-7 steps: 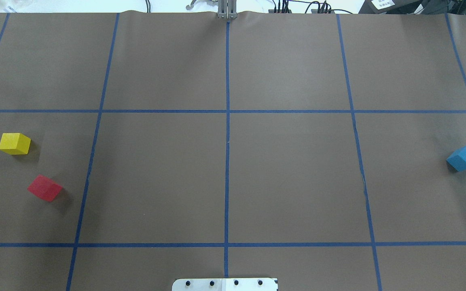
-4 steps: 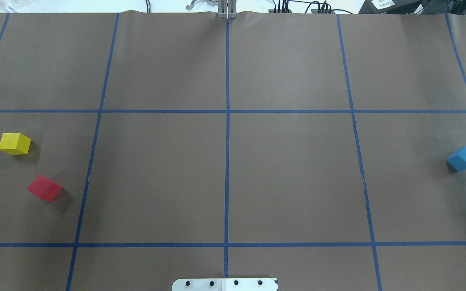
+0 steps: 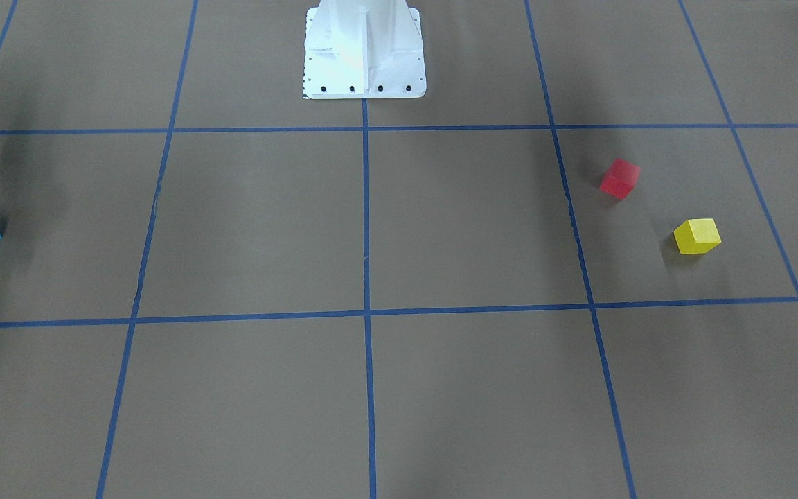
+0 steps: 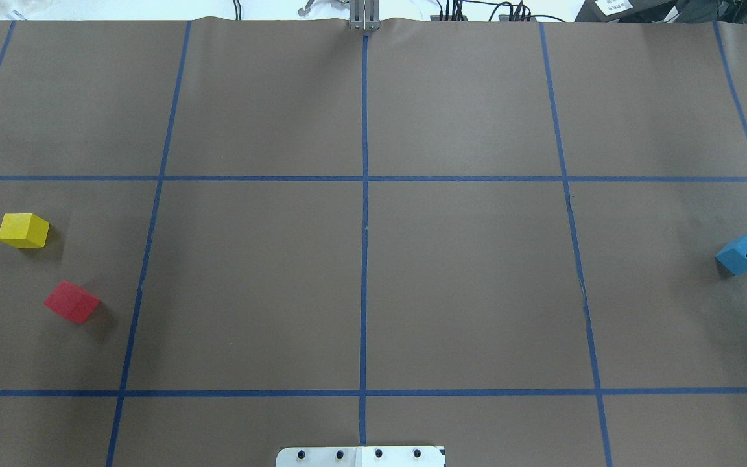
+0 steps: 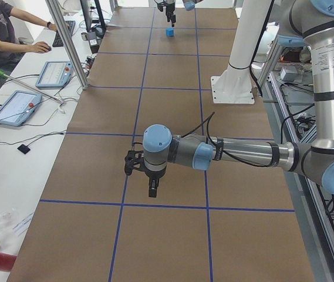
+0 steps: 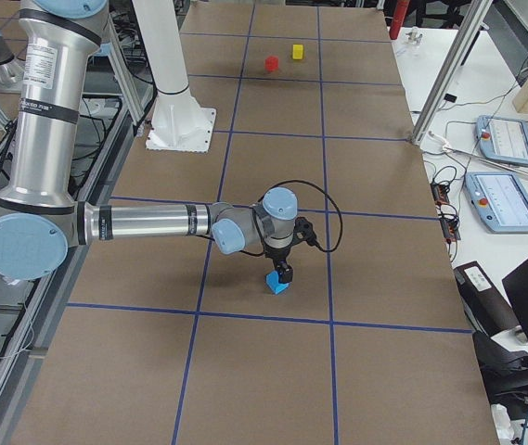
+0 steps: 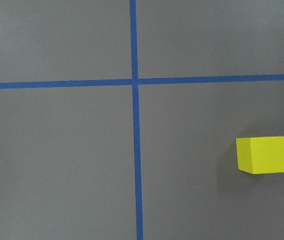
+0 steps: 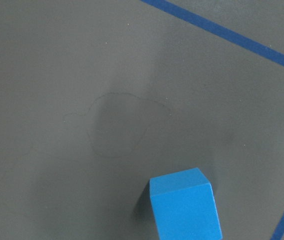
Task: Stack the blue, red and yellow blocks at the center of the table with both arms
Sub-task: 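Close the right gripper on the blue cube and lift it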
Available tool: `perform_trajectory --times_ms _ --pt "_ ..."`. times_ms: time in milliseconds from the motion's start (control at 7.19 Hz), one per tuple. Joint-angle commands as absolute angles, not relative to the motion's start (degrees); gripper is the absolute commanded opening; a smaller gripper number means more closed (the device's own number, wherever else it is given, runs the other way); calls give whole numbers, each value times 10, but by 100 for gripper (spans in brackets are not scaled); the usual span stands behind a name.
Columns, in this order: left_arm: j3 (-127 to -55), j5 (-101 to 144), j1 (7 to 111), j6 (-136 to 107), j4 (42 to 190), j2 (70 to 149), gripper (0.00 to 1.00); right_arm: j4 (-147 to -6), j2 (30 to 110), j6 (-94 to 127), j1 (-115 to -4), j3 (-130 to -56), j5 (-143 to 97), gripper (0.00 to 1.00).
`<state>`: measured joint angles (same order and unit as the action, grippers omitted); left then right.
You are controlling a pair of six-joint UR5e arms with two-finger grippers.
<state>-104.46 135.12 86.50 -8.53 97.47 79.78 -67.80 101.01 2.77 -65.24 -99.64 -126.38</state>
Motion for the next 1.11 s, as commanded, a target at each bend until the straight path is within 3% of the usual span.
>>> perform_trajectory --times_ms 0,973 --pt "-1045 1352 865 -85 975 798 99 -670 1006 15 -643 -977 -1252 100" --pt "-1046 1352 865 -83 975 798 99 -668 961 -32 -609 -898 -1249 99"
